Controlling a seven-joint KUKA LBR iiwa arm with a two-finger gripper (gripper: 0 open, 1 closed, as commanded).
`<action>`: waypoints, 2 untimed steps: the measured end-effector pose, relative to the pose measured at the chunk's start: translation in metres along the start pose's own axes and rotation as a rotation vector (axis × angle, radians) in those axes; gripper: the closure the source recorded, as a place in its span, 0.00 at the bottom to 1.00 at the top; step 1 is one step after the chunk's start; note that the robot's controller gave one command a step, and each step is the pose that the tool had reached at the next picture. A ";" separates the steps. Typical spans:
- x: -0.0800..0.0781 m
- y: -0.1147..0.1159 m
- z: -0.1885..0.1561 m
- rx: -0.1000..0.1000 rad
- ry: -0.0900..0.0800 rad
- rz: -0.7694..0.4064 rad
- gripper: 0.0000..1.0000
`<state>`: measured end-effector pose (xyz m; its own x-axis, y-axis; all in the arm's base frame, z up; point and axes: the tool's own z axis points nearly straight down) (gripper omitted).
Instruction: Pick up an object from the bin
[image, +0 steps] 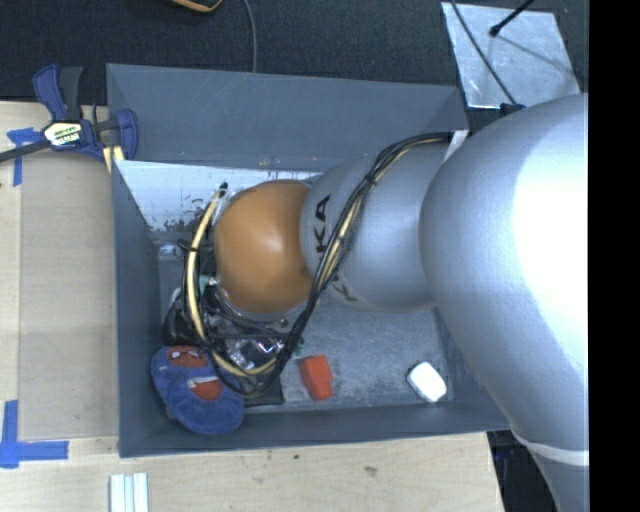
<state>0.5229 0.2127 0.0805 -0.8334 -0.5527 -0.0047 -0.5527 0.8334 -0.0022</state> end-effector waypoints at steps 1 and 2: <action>0.022 -0.058 0.003 0.002 0.003 -0.443 0.00; 0.021 -0.054 0.005 -0.003 0.003 -0.445 1.00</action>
Offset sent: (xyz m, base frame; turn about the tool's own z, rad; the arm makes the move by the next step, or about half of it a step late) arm 0.0113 -0.0565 -0.0046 -0.4488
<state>0.5349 0.1561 0.0760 -0.5142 -0.8576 -0.0015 -0.8576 0.5142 -0.0001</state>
